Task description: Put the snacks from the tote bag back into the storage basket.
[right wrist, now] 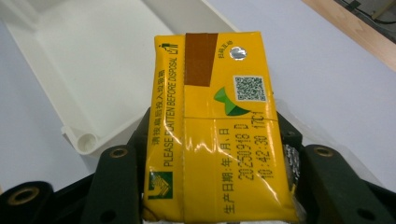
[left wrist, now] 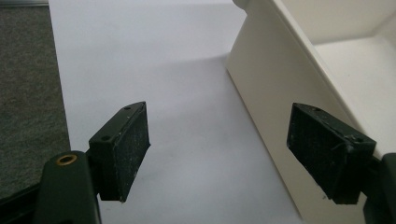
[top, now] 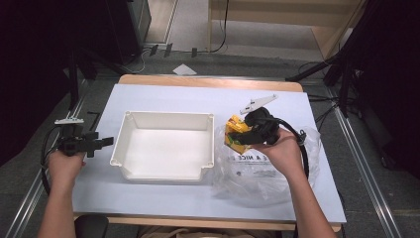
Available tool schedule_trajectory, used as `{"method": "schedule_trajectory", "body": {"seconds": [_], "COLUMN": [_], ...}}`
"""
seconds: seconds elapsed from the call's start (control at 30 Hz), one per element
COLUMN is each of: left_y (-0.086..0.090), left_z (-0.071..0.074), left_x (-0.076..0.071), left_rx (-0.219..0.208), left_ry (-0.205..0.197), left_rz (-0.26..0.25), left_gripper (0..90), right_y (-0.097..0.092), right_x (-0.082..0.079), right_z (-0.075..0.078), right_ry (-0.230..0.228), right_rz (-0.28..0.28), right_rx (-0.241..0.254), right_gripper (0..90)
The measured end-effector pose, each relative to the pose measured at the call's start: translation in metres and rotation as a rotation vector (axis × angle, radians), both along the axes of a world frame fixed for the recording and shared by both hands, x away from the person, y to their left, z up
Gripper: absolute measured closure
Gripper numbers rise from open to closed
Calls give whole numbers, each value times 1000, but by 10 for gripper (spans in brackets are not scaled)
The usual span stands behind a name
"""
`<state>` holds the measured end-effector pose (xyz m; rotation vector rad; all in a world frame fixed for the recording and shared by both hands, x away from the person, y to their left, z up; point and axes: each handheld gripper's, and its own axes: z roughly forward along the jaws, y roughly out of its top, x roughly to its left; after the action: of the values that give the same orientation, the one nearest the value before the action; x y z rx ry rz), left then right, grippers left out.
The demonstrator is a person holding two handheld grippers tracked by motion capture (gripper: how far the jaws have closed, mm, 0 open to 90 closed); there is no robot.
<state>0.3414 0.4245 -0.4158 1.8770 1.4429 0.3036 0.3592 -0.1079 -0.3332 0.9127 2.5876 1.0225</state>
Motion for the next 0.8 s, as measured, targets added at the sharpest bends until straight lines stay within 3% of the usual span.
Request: {"method": "schedule_trajectory", "body": {"seconds": [0.47, 0.8], "left_y": [0, 0], "left_z": [-1, -2], "left_x": [0, 1], "left_rx": [4, 1], "left_ry": [8, 11], "left_rz": [-7, -8], "left_gripper": [223, 223], "right_y": [21, 32], "right_x": [13, 21], "right_z": [15, 28], "right_ry": [22, 13], "right_rz": [65, 101], "right_rx": [9, 18], "right_gripper": [524, 524]}}
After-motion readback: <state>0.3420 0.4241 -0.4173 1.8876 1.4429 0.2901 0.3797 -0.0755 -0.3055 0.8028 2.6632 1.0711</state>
